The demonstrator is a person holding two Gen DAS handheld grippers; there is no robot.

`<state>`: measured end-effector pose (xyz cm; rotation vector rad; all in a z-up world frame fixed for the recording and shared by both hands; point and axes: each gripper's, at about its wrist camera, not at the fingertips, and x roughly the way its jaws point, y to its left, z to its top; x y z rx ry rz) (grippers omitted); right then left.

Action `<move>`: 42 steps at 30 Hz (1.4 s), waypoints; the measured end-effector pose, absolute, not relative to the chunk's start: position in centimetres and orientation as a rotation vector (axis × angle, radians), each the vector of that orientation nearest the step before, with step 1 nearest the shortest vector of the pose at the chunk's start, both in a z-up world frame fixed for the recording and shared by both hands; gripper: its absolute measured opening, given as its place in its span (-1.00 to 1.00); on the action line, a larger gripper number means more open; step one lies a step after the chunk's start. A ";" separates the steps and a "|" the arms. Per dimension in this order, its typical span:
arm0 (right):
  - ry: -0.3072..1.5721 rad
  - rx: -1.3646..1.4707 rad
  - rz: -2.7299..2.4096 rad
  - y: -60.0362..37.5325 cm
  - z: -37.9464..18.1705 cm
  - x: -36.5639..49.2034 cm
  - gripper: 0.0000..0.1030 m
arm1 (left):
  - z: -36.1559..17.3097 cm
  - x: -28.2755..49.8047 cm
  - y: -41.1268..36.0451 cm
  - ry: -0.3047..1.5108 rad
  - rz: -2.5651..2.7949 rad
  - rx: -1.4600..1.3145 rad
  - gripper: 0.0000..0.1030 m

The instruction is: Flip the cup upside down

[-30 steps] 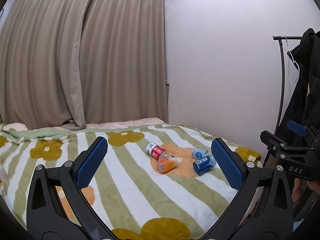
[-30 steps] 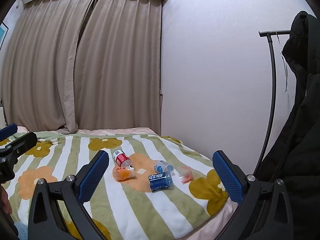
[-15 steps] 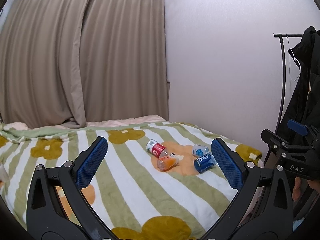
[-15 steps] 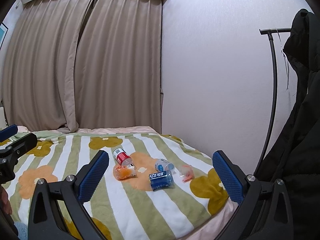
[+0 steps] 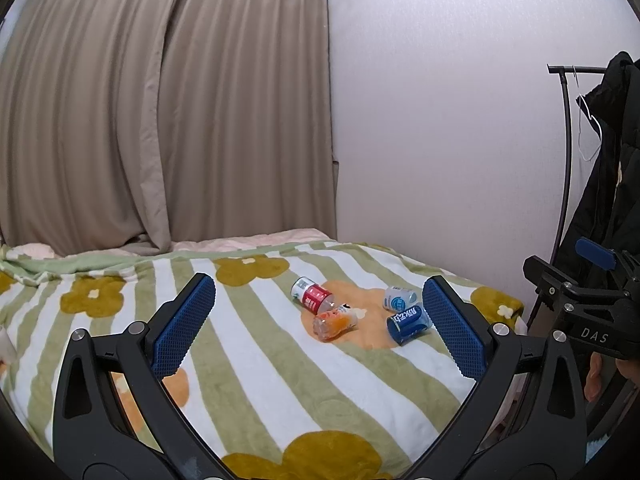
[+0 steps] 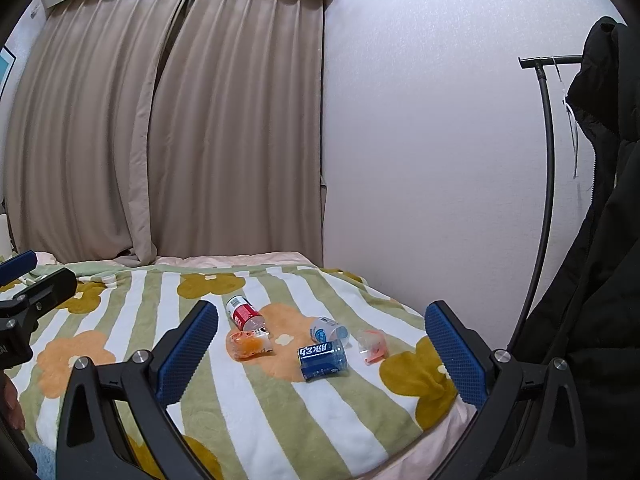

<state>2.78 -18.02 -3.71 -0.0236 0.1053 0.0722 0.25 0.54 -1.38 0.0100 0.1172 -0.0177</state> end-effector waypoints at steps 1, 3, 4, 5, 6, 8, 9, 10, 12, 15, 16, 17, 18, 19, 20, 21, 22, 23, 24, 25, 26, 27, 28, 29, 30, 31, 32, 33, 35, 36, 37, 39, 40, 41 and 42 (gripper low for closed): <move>0.105 -0.018 0.072 -18.0 -3.8 2.7 0.99 | -1.4 0.2 0.5 0.117 -0.017 0.010 1.00; 0.106 -0.012 0.070 -18.1 -3.9 2.6 1.00 | -1.3 0.3 0.6 0.117 -0.017 0.011 1.00; 0.107 -0.010 0.068 -18.1 -3.9 2.7 1.00 | -1.3 0.2 0.5 0.115 -0.015 0.013 1.00; 0.109 -0.009 0.068 -18.2 -3.9 2.7 1.00 | -1.4 0.1 0.5 0.113 -0.014 0.014 1.00; 0.110 -0.007 0.067 -18.3 -3.9 2.7 1.00 | -1.5 0.0 0.5 0.112 -0.014 0.015 1.00; 0.109 -0.008 0.068 -18.3 -3.9 2.7 1.00 | -1.5 0.2 0.6 0.111 -0.014 0.012 1.00; 0.110 -0.008 0.069 -18.3 -3.8 2.7 1.00 | -1.5 0.2 0.6 0.109 -0.016 0.010 1.00; 0.110 -0.007 0.069 -18.3 -3.8 2.7 1.00 | -1.6 0.1 0.6 0.108 -0.016 0.009 1.00; 0.111 -0.007 0.068 -18.3 -3.8 2.7 1.00 | -1.6 0.0 0.7 0.108 -0.017 0.008 1.00; 0.112 -0.006 0.069 -18.3 -3.8 2.7 0.99 | -1.5 0.1 0.7 0.110 -0.016 0.008 1.00; 0.112 -0.006 0.069 -18.3 -3.8 2.7 1.00 | -1.5 0.0 0.7 0.110 -0.017 0.008 1.00; 0.112 -0.007 0.068 -18.2 -3.8 2.7 1.00 | -1.5 0.1 0.6 0.109 -0.016 0.008 1.00; 0.112 -0.007 0.069 -18.3 -3.8 2.7 1.00 | -1.5 0.0 0.6 0.109 -0.016 0.007 1.00; 0.113 -0.007 0.069 -18.3 -3.8 2.7 1.00 | -1.5 0.0 0.6 0.109 -0.017 0.007 1.00; 0.113 -0.007 0.068 -18.3 -3.8 2.7 1.00 | -1.4 0.2 0.6 0.111 -0.016 0.008 1.00; 0.114 -0.007 0.068 -18.4 -3.7 2.7 1.00 | -1.5 0.2 0.6 0.111 -0.016 0.008 1.00; 0.115 -0.006 0.068 -18.3 -3.8 2.5 1.00 | -1.5 0.2 0.6 0.111 -0.016 0.008 1.00; 0.115 -0.005 0.069 -18.4 -3.7 2.7 1.00 | -1.5 0.2 0.6 0.111 -0.015 0.008 1.00; 0.115 -0.005 0.068 -18.4 -3.7 2.7 1.00 | -1.5 0.2 0.6 0.111 -0.015 0.008 1.00; 0.114 -0.006 0.068 -18.4 -3.7 2.7 1.00 | -1.5 0.2 0.6 0.111 -0.016 0.007 1.00; 0.115 -0.007 0.068 -18.4 -3.7 2.7 1.00 | -1.4 0.2 0.6 0.111 -0.017 0.006 1.00; 0.116 -0.007 0.068 -18.3 -3.8 2.6 0.99 | -1.4 0.2 0.6 0.111 -0.017 0.006 1.00; 0.117 -0.007 0.068 -18.4 -3.8 2.7 1.00 | -1.4 0.2 0.6 0.111 -0.017 0.005 1.00; 0.119 -0.007 0.066 -18.5 -3.8 2.7 1.00 | -1.4 0.2 0.6 0.112 -0.018 0.004 1.00; 0.121 -0.006 0.065 -18.5 -3.8 2.7 1.00 | -1.4 0.3 0.6 0.113 -0.019 0.002 1.00; 0.122 -0.006 0.065 -18.5 -3.8 2.7 1.00 | -1.4 0.3 0.5 0.115 -0.020 0.001 1.00; 0.124 -0.005 0.065 -18.6 -3.8 2.7 1.00 | -1.4 0.3 0.5 0.115 -0.020 0.002 1.00; 0.126 -0.006 0.064 -18.6 -3.8 2.8 1.00 | -1.3 0.5 0.5 0.118 -0.020 0.002 1.00; 0.131 -0.011 0.059 -18.6 -3.7 3.0 1.00 | -1.2 0.8 0.5 0.124 -0.021 0.002 1.00; 0.133 -0.013 0.056 -18.7 -3.5 3.3 1.00 | -1.1 1.1 0.4 0.130 -0.024 0.003 1.00; 0.137 -0.015 0.053 -18.8 -3.3 3.6 1.00 | -0.8 1.4 0.5 0.133 -0.026 0.005 1.00; 0.146 -0.010 0.059 -19.0 -2.4 4.7 1.00 | -0.2 2.2 0.7 0.142 -0.034 0.013 1.00; 0.146 -0.013 0.065 -19.1 -1.8 5.4 1.00 | 0.2 2.9 0.8 0.158 -0.043 0.018 1.00; 0.143 -0.027 0.067 -19.1 -1.2 6.3 1.00 | 0.6 3.8 1.0 0.171 -0.047 0.021 1.00; 0.141 -0.047 0.069 -19.1 -0.5 7.3 1.00 | 1.0 4.6 1.3 0.181 -0.051 0.020 1.00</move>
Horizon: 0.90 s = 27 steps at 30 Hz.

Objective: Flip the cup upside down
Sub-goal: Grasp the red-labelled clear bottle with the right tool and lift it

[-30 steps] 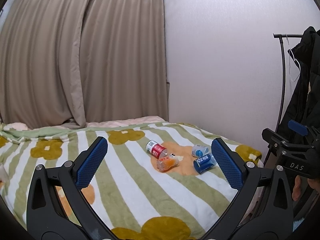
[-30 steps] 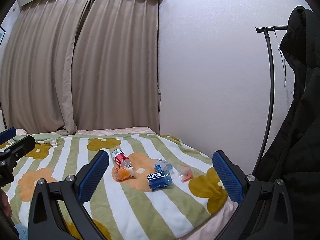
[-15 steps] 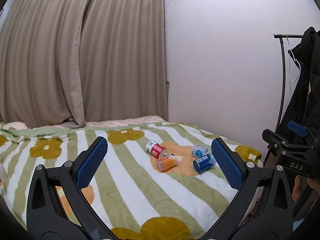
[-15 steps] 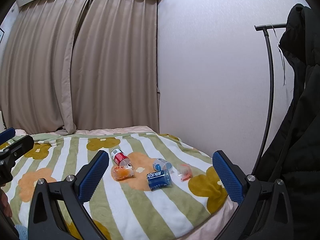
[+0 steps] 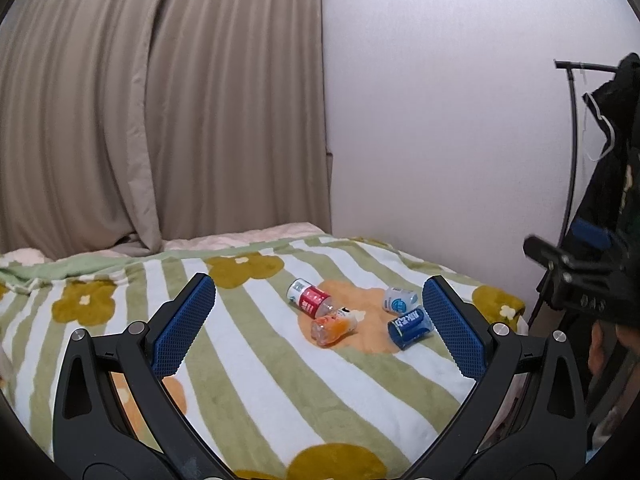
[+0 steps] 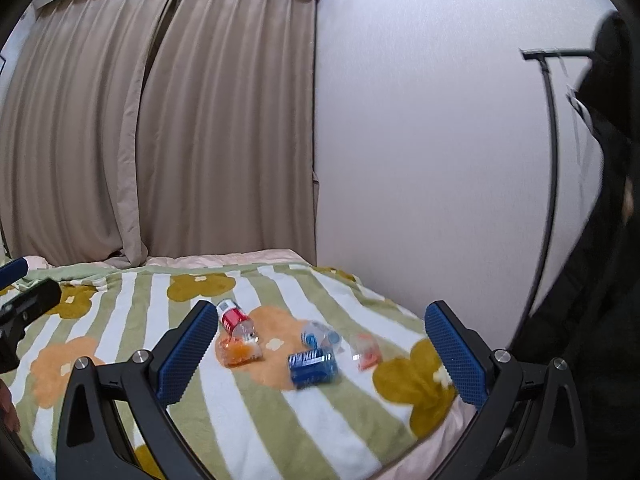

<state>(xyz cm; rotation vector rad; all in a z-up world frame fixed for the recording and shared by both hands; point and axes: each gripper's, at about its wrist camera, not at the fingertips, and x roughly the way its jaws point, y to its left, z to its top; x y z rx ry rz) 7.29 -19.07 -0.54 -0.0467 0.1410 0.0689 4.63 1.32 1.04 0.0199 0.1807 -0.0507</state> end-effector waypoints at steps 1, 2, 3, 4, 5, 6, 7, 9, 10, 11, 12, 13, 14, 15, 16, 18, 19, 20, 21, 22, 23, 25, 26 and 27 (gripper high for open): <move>0.146 -0.066 0.079 -19.0 0.1 8.5 1.00 | 1.3 5.6 1.7 0.193 -0.057 0.019 1.00; 0.166 -0.090 0.106 -18.9 0.7 10.3 1.00 | 1.4 6.7 2.0 0.215 -0.062 0.024 1.00; 0.184 -0.108 0.132 -18.7 1.2 11.9 1.00 | 1.5 7.9 2.4 0.241 -0.062 0.032 1.00; 0.211 -0.127 0.163 -18.2 1.6 13.9 1.00 | 1.5 9.3 2.8 0.267 -0.058 0.038 1.00; 0.254 -0.151 0.202 -17.3 2.0 16.5 1.00 | 1.4 11.0 3.3 0.301 -0.060 0.038 1.00; 0.305 -0.171 0.241 -16.5 2.2 19.0 1.00 | 1.2 12.7 3.9 0.338 -0.068 0.032 1.00; 0.347 -0.178 0.279 -15.8 2.2 21.1 1.00 | 0.9 14.4 4.6 0.366 -0.078 0.018 1.00; 0.473 -0.187 0.379 -13.4 1.4 26.9 1.00 | -0.2 17.6 6.2 0.424 -0.107 -0.023 1.00; 0.520 -0.192 0.406 -12.4 0.8 29.1 1.00 | -0.8 19.0 6.9 0.456 -0.113 -0.037 1.00; 0.580 -0.208 0.437 -10.9 -0.3 31.8 1.00 | -1.5 20.4 7.5 0.485 -0.110 -0.044 1.00; 0.625 -0.224 0.461 -9.7 -1.3 34.0 0.99 | -2.3 21.9 8.1 0.517 -0.109 -0.045 1.00; 0.678 -0.250 0.479 -7.9 -2.8 36.7 0.99 | -3.4 23.5 8.7 0.556 -0.109 -0.045 1.00; 0.714 -0.264 0.490 -6.8 -4.1 38.4 0.99 | -4.3 24.7 9.2 0.585 -0.108 -0.049 1.00; 0.755 -0.275 0.501 -5.7 -5.4 40.2 0.99 | -5.4 25.8 9.7 0.613 -0.106 -0.054 1.00; 0.802 -0.282 0.514 -4.7 -6.9 42.0 0.99 | -6.6 27.0 10.2 0.646 -0.104 -0.062 1.00; 0.889 -0.293 0.523 -2.9 -9.8 45.0 0.99 | -8.8 28.7 10.8 0.696 -0.108 -0.081 1.00; 0.921 -0.306 0.524 -1.9 -11.4 46.3 0.99 | -9.9 29.5 11.2 0.717 -0.108 -0.092 1.00; 0.937 -0.323 0.525 -1.2 -12.5 47.1 0.99 | -10.8 30.2 11.4 0.736 -0.106 -0.097 1.00; 0.952 -0.347 0.523 -0.6 -13.6 47.7 0.99 | -11.7 30.8 11.5 0.757 -0.104 -0.101 1.00; 0.966 -0.376 0.517 0.1 -14.6 48.2 0.98 | -12.5 31.2 11.8 0.776 -0.103 -0.105 1.00; 0.982 -0.404 0.516 0.7 -15.7 48.8 0.93 | -13.2 31.6 11.9 0.790 -0.104 -0.110 1.00; 0.999 -0.441 0.518 1.4 -17.2 49.4 0.87 | -14.3 32.0 12.1 0.815 -0.110 -0.118 1.00; 1.003 -0.457 0.511 1.7 -17.8 49.9 0.79 | -14.6 32.1 12.2 0.818 -0.110 -0.117 1.00; 1.009 -0.470 0.503 1.8 -18.4 50.3 0.73 | -14.9 32.1 12.3 0.821 -0.111 -0.118 1.00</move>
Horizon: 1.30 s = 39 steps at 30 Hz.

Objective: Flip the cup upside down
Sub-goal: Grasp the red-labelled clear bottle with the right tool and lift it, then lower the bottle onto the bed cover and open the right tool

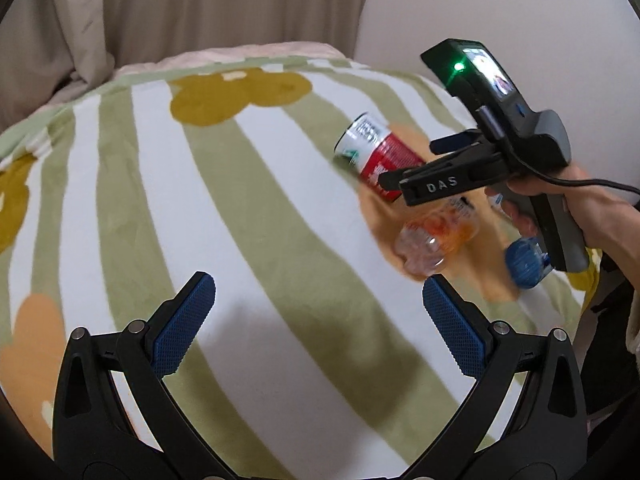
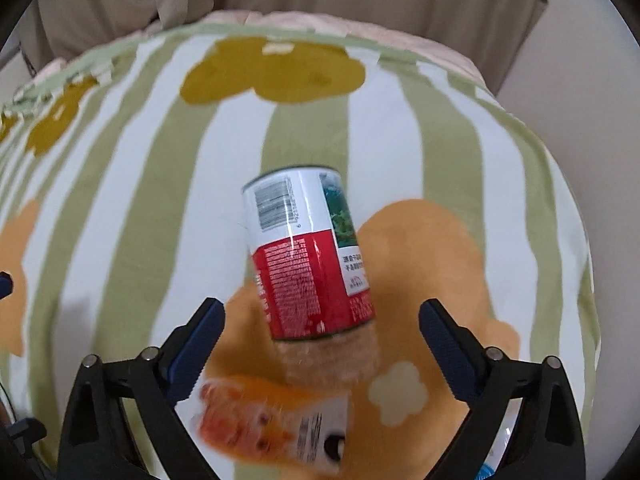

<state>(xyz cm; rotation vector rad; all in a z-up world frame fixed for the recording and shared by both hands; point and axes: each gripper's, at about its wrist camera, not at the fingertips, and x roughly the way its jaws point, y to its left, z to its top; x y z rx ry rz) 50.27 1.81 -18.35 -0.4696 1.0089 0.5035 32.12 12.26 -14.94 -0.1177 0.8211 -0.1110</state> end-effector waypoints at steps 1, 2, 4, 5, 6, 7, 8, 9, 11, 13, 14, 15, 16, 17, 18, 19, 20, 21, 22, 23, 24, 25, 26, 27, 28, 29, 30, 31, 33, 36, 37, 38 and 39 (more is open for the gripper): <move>1.026 -0.481 0.495 1.9 -19.0 50.6 0.60 | -15.3 32.1 12.3 0.828 -0.116 -0.118 1.00; 1.036 -0.490 0.490 1.9 -19.5 50.8 0.45 | -15.5 32.1 12.3 0.829 -0.117 -0.118 1.00; 1.042 -0.504 0.486 2.0 -20.0 51.0 0.29 | -15.6 31.9 12.4 0.832 -0.116 -0.122 1.00; 1.037 -0.509 0.487 2.1 -20.1 51.1 0.19 | -15.7 31.9 12.5 0.830 -0.117 -0.124 1.00; 1.027 -0.514 0.485 2.2 -20.0 51.1 0.19 | -15.6 31.7 12.5 0.826 -0.117 -0.125 1.00; 1.010 -0.522 0.486 2.3 -19.7 51.0 0.16 | -15.4 31.6 12.6 0.821 -0.117 -0.124 1.00; 0.987 -0.532 0.487 2.3 -19.1 50.7 0.16 | -15.2 31.5 12.7 0.816 -0.118 -0.122 1.00; 0.966 -0.540 0.488 2.3 -18.5 50.4 0.15 | -14.8 31.3 12.7 0.811 -0.119 -0.119 1.00; 0.920 -0.549 0.509 2.3 -16.3 49.5 0.15 | -13.7 30.5 12.6 0.795 -0.120 -0.107 1.00; 0.857 -0.574 0.548 2.2 -13.4 47.4 0.15 | -12.3 29.3 12.6 0.775 -0.124 -0.095 1.00; 0.834 -0.576 0.571 1.9 -12.2 46.2 0.15 | -11.8 28.7 12.6 0.768 -0.127 -0.093 1.00; 0.821 -0.571 0.598 1.5 -11.1 45.1 0.15 | -11.2 28.0 12.6 0.759 -0.128 -0.093 1.00; 0.818 -0.561 0.631 1.2 -10.1 43.8 0.15 | -10.6 27.1 12.6 0.751 -0.128 -0.092 1.00; 0.825 -0.558 0.665 0.8 -9.3 42.2 0.15 | -10.1 26.4 12.4 0.748 -0.128 -0.088 1.00; 0.831 -0.569 0.691 0.4 -9.1 40.7 0.15 | -9.8 25.6 12.3 0.745 -0.127 -0.079 1.00; 0.837 -0.597 0.718 0.0 -9.2 38.8 0.15 | -9.4 24.7 12.1 0.743 -0.128 -0.070 1.00; 0.843 -0.620 0.727 -0.4 -9.5 37.3 0.15 | -9.3 23.7 11.8 0.743 -0.133 -0.062 1.00; 0.858 -0.641 0.736 -0.7 -10.1 36.0 0.15 | -9.2 22.8 11.5 0.745 -0.142 -0.054 1.00; 0.874 -0.655 0.752 -1.0 -10.9 34.7 0.15 | -9.1 21.8 11.2 0.744 -0.144 -0.039 1.00; 0.892 -0.659 0.774 -1.5 -11.7 33.3 0.15 | -9.2 20.9 11.0 0.744 -0.138 -0.024 1.00; 0.916 -0.658 0.791 -1.7 -12.5 32.1 0.15 | -9.3 20.2 10.7 0.747 -0.137 -0.012 1.00; 0.940 -0.654 0.806 -1.9 -13.3 31.2 0.15 | -9.6 19.5 10.5 0.750 -0.141 -0.004 1.00; 0.960 -0.653 0.824 -2.1 -14.1 30.0 0.15 | -9.8 18.9 10.3 0.751 -0.144 0.002 1.00; 0.966 -0.661 0.837 -2.0 -14.8 29.2 0.15 | -10.2 18.3 10.1 0.751 -0.145 0.009 1.00; 0.968 -0.671 0.847 -2.1 -15.4 28.6 0.15 | -10.6 17.9 9.8 0.756 -0.147 0.013 1.00; 0.973 -0.684 0.852 -1.9 -16.1 27.9 0.15 | -11.0 17.7 9.7 0.761 -0.150 0.013 1.00; 0.982 -0.691 0.855 -1.6 -16.9 27.3 0.15 | -11.4 17.4 9.5 0.768 -0.157 0.010 1.00; 0.993 -0.697 0.858 -1.3 -17.5 27.1 0.15 | -11.8 17.2 9.4 0.775 -0.163 0.007 1.00; 1.001 -0.719 0.876 -0.7 -18.8 26.8 0.15 | -12.6 16.8 9.2 0.793 -0.173 0.006 1.00; 0.990 -0.756 0.909 -0.1 -20.1 26.4 0.15 | -13.4 16.2 8.7 0.803 -0.183 0.027 1.00; 0.991 -0.758 0.919 0.0 -20.4 26.4 0.15 | -13.7 16.2 8.6 0.810 -0.189 0.041 1.00; 0.997 -0.758 0.926 0.1 -20.8 26.5 0.16 | -13.8 16.2 8.4 0.814 -0.191 0.046 1.00; 1.009 -0.752 0.930 0.3 -21.2 26.7 0.17 | -14.0 16.1 8.2 0.819 -0.195 0.049 1.00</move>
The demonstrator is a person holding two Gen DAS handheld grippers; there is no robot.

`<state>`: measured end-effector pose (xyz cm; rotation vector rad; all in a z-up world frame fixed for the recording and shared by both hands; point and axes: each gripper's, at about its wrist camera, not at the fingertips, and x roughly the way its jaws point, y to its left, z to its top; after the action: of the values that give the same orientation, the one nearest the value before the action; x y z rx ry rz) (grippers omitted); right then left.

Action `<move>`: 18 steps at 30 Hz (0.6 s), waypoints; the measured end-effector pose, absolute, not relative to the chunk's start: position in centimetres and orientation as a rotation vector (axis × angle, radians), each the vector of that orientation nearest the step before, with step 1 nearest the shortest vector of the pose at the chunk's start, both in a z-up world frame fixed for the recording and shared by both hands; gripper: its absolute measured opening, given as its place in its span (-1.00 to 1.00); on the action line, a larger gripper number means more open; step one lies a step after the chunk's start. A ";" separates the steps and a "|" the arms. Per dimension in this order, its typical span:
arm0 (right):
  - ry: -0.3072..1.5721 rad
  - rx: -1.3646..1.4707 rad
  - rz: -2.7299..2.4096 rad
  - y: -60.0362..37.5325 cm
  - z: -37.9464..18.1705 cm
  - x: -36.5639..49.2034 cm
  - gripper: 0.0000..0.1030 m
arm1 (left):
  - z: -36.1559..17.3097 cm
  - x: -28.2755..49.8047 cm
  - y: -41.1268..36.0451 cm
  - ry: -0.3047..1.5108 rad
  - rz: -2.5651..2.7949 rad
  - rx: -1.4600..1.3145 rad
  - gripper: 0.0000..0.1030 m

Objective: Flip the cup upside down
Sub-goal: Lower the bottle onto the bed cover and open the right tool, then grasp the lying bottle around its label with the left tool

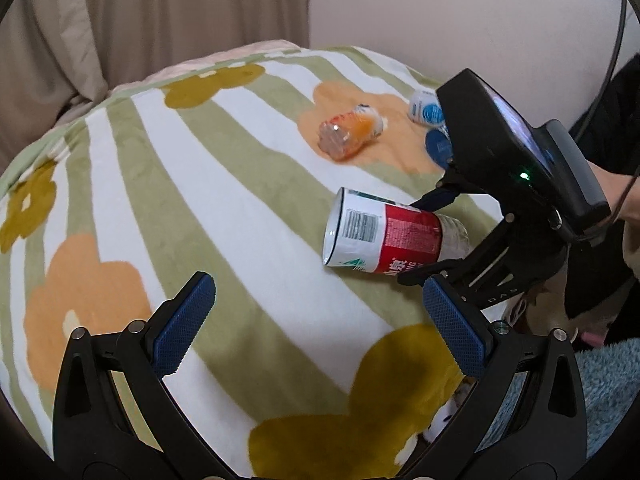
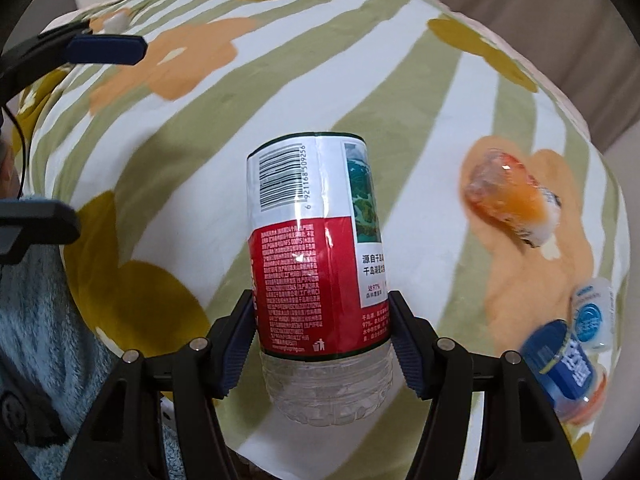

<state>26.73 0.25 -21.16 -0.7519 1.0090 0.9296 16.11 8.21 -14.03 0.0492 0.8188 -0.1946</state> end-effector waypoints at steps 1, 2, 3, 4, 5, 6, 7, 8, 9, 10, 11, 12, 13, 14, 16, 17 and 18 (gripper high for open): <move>1.023 -0.738 0.934 0.3 -21.5 27.0 0.17 | -14.2 16.2 8.2 0.822 -0.200 0.050 1.00; 1.032 -0.724 0.933 0.4 -21.7 27.3 0.19 | -14.3 16.2 8.1 0.825 -0.205 0.053 1.00; 1.035 -0.711 0.932 0.4 -21.7 27.5 0.19 | -14.3 16.3 8.0 0.825 -0.208 0.057 1.00; 1.039 -0.695 0.936 0.4 -21.7 27.9 0.25 | -14.3 16.4 7.8 0.825 -0.209 0.063 1.00; 1.047 -0.674 0.940 0.3 -21.8 28.2 0.47 | -14.4 16.5 7.6 0.825 -0.212 0.070 1.00; 1.048 -0.659 0.942 0.0 -21.7 28.3 0.64 | -14.4 16.6 7.4 0.827 -0.218 0.078 1.00; 1.036 -0.647 0.942 -0.1 -21.6 28.2 0.87 | -14.4 16.7 7.2 0.828 -0.228 0.091 1.00; 1.017 -0.638 0.942 -0.5 -21.2 28.3 0.98 | -14.3 16.9 6.9 0.832 -0.243 0.108 1.00; 1.005 -0.635 0.944 -1.0 -20.9 28.4 0.99 | -14.2 17.1 6.6 0.836 -0.262 0.124 1.00; 0.996 -0.632 0.950 -1.5 -20.6 28.5 0.99 | -14.0 17.7 6.0 0.847 -0.306 0.168 1.00; 0.984 -0.624 0.960 -2.2 -20.1 28.3 0.99 | -14.0 17.9 5.5 0.850 -0.329 0.207 1.00; 0.964 -0.610 0.967 -2.9 -19.4 27.6 0.99 | -13.7 18.5 4.8 0.849 -0.358 0.271 1.00; 0.942 -0.596 0.966 -3.6 -18.7 27.3 0.99 | -13.6 19.2 3.9 0.849 -0.398 0.354 1.00; 0.923 -0.578 0.961 -4.6 -17.9 27.0 0.99 | -13.5 19.7 3.0 0.853 -0.435 0.427 1.00; 0.894 -0.533 0.927 -6.2 -16.5 26.3 0.99 | -14.0 20.9 0.8 0.879 -0.535 0.598 1.00; 0.879 -0.509 0.896 -7.0 -15.8 25.8 0.99 | -14.5 21.1 -0.2 0.892 -0.575 0.673 1.00; 0.859 -0.486 0.861 -8.1 -15.1 25.4 0.99 | -15.1 21.5 -1.3 0.906 -0.615 0.746 1.00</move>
<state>25.43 -8.08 -15.14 -0.4863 0.8591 0.8614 21.45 -1.29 -15.06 0.7462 0.9058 -0.6151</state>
